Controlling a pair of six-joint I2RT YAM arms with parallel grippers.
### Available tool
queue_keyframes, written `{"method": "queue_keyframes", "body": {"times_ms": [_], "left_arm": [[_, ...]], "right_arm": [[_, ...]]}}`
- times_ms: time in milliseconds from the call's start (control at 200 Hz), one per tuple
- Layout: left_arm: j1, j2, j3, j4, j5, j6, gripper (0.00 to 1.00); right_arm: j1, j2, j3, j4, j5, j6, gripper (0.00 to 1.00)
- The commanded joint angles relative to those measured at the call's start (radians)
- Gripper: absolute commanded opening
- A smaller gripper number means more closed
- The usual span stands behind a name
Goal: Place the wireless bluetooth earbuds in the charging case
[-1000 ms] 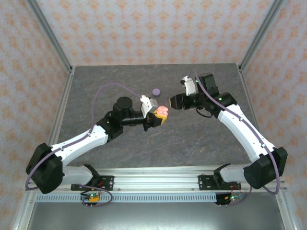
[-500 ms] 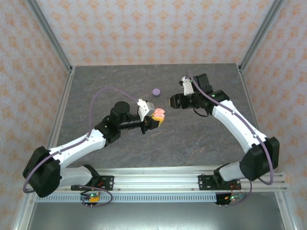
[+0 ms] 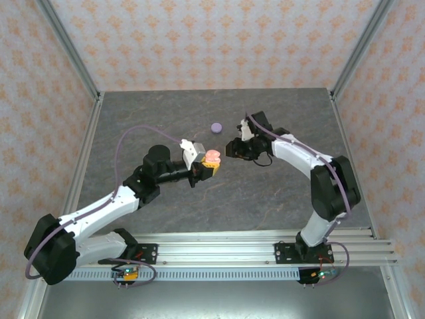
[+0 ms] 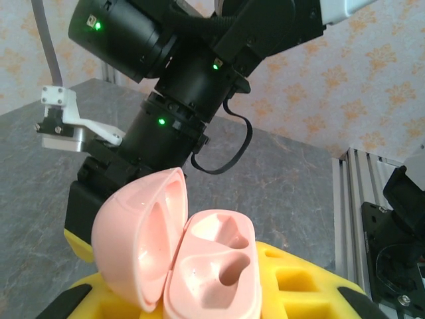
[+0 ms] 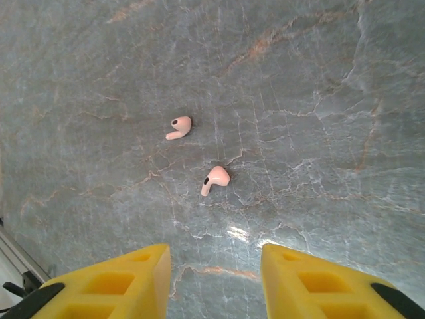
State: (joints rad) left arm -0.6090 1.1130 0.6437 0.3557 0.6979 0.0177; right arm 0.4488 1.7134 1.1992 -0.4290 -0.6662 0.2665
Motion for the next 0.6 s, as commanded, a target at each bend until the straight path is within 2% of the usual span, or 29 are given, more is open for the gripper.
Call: {"method": "queue_keyframes", "body": {"times_ms": [0,315,596], "left_arm": [[0.019,-0.032,-0.012,0.050,0.019,-0.027,0.08],[0.041,-0.069,-0.025,0.020,0.020,-0.030,0.08],[0.045,-0.078,-0.024,0.004,0.020,-0.025,0.08]], "right_arm": [[0.043,0.053,0.037,0.038,0.008,0.062,0.40],[0.137,0.214,0.168,-0.031,0.157,0.135,0.38],[0.179,0.296,0.251,-0.102,0.183,0.141,0.41]]}}
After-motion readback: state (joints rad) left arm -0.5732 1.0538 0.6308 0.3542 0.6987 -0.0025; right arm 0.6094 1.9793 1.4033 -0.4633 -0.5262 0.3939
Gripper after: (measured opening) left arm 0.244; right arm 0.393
